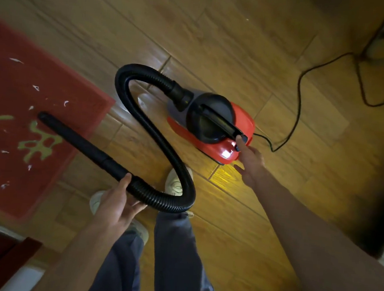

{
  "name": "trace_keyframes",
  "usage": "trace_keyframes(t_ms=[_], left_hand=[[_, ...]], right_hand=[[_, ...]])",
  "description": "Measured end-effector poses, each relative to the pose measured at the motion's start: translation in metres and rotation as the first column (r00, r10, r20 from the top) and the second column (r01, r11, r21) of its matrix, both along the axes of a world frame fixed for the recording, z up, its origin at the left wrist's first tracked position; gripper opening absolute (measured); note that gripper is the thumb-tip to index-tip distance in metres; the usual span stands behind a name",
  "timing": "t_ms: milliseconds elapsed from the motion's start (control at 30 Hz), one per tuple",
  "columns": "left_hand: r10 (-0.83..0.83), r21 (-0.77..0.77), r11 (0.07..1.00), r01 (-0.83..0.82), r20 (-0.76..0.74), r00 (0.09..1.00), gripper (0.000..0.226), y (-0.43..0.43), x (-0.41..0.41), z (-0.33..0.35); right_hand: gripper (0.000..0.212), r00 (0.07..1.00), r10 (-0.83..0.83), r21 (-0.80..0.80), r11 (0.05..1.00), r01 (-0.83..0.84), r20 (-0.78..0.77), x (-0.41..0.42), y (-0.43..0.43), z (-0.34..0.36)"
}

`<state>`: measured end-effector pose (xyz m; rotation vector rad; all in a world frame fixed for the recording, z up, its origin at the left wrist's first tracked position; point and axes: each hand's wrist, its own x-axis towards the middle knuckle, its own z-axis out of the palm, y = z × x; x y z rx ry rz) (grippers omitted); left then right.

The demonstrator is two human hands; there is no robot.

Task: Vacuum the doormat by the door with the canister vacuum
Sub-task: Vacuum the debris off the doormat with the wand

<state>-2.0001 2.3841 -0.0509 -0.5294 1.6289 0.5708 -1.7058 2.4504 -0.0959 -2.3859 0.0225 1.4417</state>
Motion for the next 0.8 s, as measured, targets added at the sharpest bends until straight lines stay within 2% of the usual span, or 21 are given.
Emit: trace_keyframes(t_ms=[100,267,400,433,533,567,700,800], left_hand=[[0.005,-0.004,1.000,-0.005,0.007,1.000,0.017,0.003,0.003,-0.003],[0.018,-0.001,1.000,-0.018,0.001,1.000,0.027,0.008,0.009,-0.006],[0.030,-0.001,1.000,-0.030,0.008,1.000,0.027,0.013,0.013,-0.007],[0.033,-0.004,0.999,-0.033,0.010,0.999,0.027,0.014,0.014,-0.008],[0.031,-0.010,0.999,-0.031,0.004,1.000,0.032,0.015,0.016,-0.009],[0.028,-0.014,0.999,-0.028,-0.002,1.000,0.033,0.015,0.017,-0.009],[0.022,-0.028,0.999,-0.023,-0.015,1.000,0.024,0.017,0.023,-0.009],[0.035,-0.030,0.999,-0.036,-0.016,0.999,0.013,0.019,0.028,-0.007]], right_hand=[[0.101,0.994,-0.020,0.029,0.999,0.023,-0.105,0.006,-0.003,-0.006],[0.089,0.978,-0.034,0.137,0.988,0.063,-0.204,0.008,-0.007,-0.006],[0.113,0.974,-0.006,0.180,0.983,0.048,-0.226,0.004,-0.006,-0.004],[0.110,0.973,-0.001,0.180,0.983,0.043,-0.229,0.002,-0.004,-0.004],[0.069,0.970,-0.031,0.179,0.981,0.076,-0.240,-0.001,0.000,-0.006],[0.065,0.970,-0.051,0.179,0.979,0.095,-0.236,0.000,0.000,-0.009],[0.095,0.971,-0.092,0.216,0.966,0.141,-0.222,-0.001,0.001,-0.013],[0.086,0.985,-0.069,0.242,0.965,0.106,-0.155,-0.003,0.001,-0.015]])
